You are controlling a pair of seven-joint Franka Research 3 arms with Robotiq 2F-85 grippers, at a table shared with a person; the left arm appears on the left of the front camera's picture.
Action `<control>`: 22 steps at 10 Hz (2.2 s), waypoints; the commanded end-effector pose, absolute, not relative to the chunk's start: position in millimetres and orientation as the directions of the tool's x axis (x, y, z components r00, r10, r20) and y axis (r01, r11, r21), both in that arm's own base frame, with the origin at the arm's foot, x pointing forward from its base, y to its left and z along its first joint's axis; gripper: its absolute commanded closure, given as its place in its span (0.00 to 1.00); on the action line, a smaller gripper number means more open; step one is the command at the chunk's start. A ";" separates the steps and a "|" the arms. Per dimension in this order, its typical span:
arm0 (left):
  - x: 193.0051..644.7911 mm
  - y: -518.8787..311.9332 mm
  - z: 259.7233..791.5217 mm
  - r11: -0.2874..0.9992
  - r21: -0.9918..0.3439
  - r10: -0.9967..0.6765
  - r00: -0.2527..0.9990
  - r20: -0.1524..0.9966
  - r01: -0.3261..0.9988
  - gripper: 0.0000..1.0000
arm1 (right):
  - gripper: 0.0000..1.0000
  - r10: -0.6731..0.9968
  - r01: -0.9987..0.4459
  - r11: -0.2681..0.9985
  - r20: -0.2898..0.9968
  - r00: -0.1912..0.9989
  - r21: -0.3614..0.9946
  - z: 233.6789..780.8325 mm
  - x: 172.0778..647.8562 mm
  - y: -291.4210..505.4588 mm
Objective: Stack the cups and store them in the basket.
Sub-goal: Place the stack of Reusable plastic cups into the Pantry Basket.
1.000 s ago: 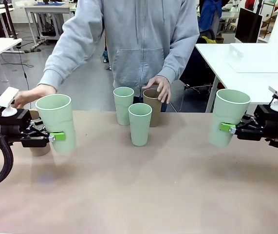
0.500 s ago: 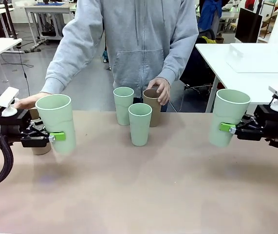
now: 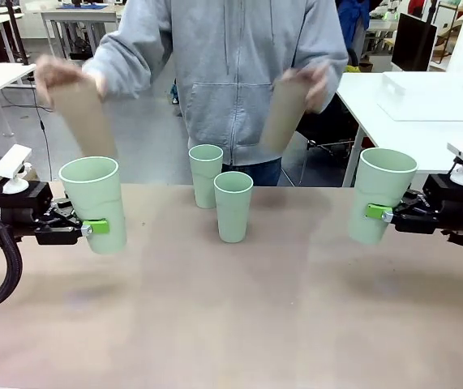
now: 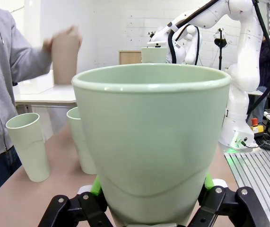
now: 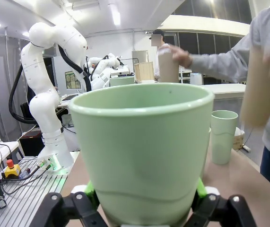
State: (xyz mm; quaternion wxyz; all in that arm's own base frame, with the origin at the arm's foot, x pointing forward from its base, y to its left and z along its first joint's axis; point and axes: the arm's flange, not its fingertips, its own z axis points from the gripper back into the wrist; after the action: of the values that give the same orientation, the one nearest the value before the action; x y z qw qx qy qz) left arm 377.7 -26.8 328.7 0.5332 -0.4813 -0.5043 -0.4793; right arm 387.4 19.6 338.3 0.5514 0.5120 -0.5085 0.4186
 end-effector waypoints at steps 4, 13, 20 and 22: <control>376.4 -26.1 328.9 0.068 -0.024 -0.027 0.026 0.999 0.997 0.16 | 0.15 -0.058 -0.983 0.125 0.990 0.127 0.133 340.6 387.3 20.0; 376.4 -26.1 328.9 0.068 -0.024 -0.027 0.026 0.999 0.997 0.16 | 0.15 -0.058 -0.983 0.125 0.990 0.127 0.133 340.6 387.3 20.0; 376.4 -26.1 328.9 0.068 -0.024 -0.027 0.026 0.999 0.997 0.16 | 0.15 -0.058 -0.983 0.125 0.990 0.127 0.133 340.6 387.3 20.0; 376.4 -26.1 328.9 0.068 -0.024 -0.027 0.026 0.999 0.997 0.16 | 0.15 -0.058 -0.983 0.125 0.990 0.127 0.133 340.6 387.3 20.0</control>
State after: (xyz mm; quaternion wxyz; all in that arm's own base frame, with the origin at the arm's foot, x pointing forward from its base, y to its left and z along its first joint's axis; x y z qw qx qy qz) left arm 377.6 -26.9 327.0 0.5340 -0.4825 -0.5031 -0.4785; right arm 387.3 19.7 338.1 0.5516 0.5120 -0.5083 0.4185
